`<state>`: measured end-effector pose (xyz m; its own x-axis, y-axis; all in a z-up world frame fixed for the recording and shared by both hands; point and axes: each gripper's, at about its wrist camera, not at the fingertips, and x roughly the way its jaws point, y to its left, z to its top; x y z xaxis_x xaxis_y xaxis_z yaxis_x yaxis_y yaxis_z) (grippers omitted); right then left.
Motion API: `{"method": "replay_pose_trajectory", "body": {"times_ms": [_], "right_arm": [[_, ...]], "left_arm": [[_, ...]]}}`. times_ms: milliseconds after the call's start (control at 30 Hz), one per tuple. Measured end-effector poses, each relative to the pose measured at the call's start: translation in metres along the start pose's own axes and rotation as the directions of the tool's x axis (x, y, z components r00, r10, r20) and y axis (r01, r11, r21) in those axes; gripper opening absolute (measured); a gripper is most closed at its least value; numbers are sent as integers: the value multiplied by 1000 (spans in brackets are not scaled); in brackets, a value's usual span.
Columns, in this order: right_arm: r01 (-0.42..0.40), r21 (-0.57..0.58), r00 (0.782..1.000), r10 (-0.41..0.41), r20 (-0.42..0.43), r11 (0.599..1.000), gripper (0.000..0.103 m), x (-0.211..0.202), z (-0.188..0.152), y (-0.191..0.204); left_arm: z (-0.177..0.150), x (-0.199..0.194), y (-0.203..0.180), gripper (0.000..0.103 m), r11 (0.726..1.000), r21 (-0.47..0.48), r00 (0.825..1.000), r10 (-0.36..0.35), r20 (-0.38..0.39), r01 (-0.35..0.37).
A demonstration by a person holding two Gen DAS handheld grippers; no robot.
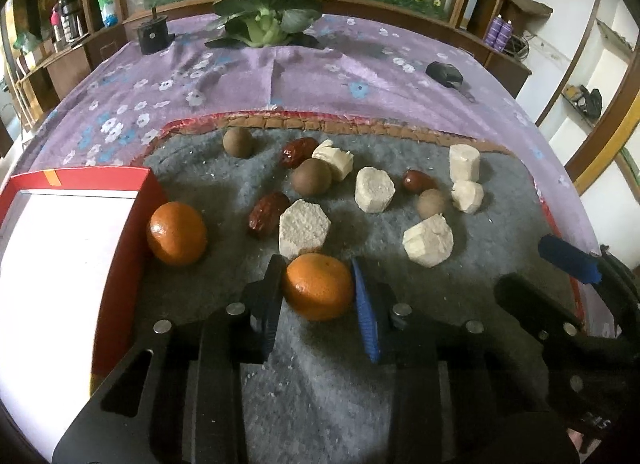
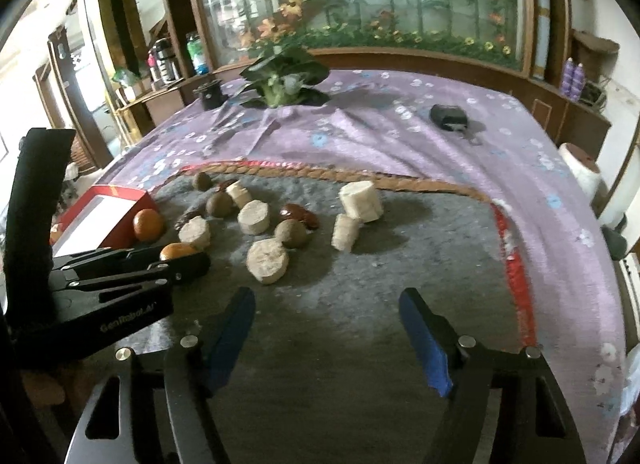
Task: Organize fruits
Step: 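Close the left gripper on the orange and lift it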
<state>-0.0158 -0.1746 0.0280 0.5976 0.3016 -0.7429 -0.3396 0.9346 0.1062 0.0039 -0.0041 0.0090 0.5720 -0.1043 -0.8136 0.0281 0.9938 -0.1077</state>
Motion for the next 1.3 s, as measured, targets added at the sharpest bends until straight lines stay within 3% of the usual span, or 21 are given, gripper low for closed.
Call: {"method": "replay_pose_trajectory", "body": {"times_ms": [267,400,467,600,633,667,800,1033,1300], "right_arm": [[-66,-31,997,64,-45,997,62,27,10,18],[-62,-42,995,58,-81,997,62,45,16,21],[-53,-59,995,48,-83,997,51,49,17,24],[-31,-94,996,24,-82,995,43,56,19,30],[-36,-98,996,28,-82,995,31,55,20,31],[-60,-97,995,51,-88,993,28,53,19,33],[-31,-123,997,21,-80,992,28,44,15,41],[-44,-104,998,40,-42,994,24,18,11,49],[-111,-95,994,111,-3,989,24,-8,14,69]], "left_arm": [[-7,-25,-3,32,999,23,999,29,35,-30],[-7,-31,3,32,1000,12,999,27,40,-28],[-8,-34,6,32,999,11,998,36,47,-37],[-8,-35,9,32,999,2,999,35,40,-35],[-8,-36,10,32,999,1,998,37,41,-37],[-8,-36,11,32,999,-1,998,37,42,-37],[-9,-43,14,32,999,-6,998,43,55,-43],[-12,-60,21,32,999,-19,996,42,76,-40],[-16,-84,35,32,998,-37,993,44,106,-41]]}}
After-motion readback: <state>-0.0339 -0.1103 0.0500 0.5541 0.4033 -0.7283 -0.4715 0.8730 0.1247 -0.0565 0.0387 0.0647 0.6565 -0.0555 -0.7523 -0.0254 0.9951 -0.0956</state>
